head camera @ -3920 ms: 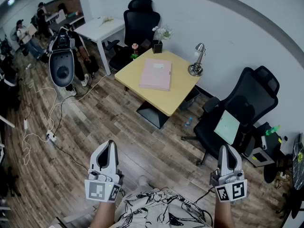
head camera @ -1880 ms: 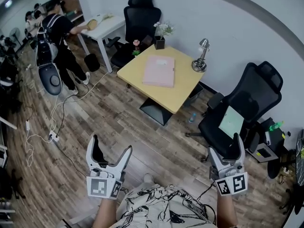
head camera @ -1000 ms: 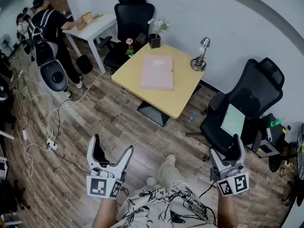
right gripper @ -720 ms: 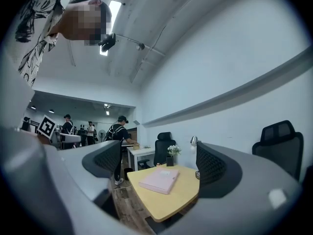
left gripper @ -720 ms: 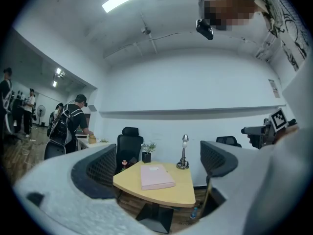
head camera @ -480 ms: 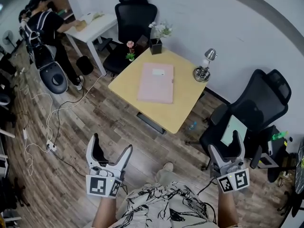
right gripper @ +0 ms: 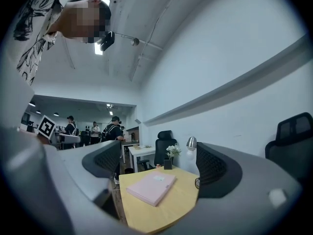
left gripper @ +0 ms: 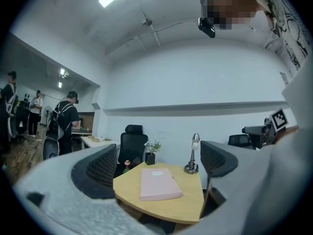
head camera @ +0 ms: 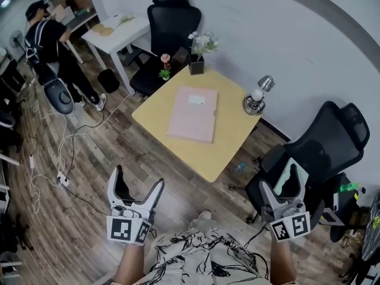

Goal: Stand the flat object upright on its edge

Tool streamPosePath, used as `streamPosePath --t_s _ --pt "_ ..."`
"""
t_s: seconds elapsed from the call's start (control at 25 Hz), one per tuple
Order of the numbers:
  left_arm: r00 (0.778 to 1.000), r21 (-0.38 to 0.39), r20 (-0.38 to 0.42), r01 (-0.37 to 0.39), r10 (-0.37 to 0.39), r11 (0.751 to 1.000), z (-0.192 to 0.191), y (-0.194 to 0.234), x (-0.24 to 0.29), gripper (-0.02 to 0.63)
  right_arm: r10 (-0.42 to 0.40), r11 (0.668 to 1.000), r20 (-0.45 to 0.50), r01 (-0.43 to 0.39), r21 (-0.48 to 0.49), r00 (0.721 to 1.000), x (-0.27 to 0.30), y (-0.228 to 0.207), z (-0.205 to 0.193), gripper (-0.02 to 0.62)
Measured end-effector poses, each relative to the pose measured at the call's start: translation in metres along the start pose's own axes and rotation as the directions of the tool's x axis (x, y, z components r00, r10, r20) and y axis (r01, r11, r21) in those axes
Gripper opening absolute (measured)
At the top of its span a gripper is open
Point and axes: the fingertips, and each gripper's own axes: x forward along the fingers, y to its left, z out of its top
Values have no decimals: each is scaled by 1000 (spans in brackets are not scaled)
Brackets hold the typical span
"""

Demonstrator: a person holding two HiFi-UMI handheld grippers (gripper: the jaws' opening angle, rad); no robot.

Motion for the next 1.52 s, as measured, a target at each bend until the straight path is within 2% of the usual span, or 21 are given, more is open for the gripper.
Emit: streamPosePath --t_s 0.32,0.6,0.84,1.08,1.36,1.52 --pt "1000 1 -19 -5 5 1000 -7 -15 30 525 32 999 -16 -31 29 999 20 -21 -11 483" --pt "1000 0 -21 8 -8 1000 -15 4 66 525 15 1000 -41 -14 26 999 51 -31 -23 483" --pt "999 -19 -21 36 -36 999 -18 44 119 525 -12 1000 -82 12 6 997 110 -29 -33 483" --pt "997 -4 -7 82 -82 997 0 94 184 526 -41 999 -64 41 4 997 182 -24 -27 483" --pt "989 -5 -32 142 -142 990 4 150 249 525 -90 996 -92 92 21 992 246 -10 -39 483" --pt "980 -34 -61 185 -187 982 -5 173 284 525 -128 991 -129 133 29 983 271 -5 -51 483"
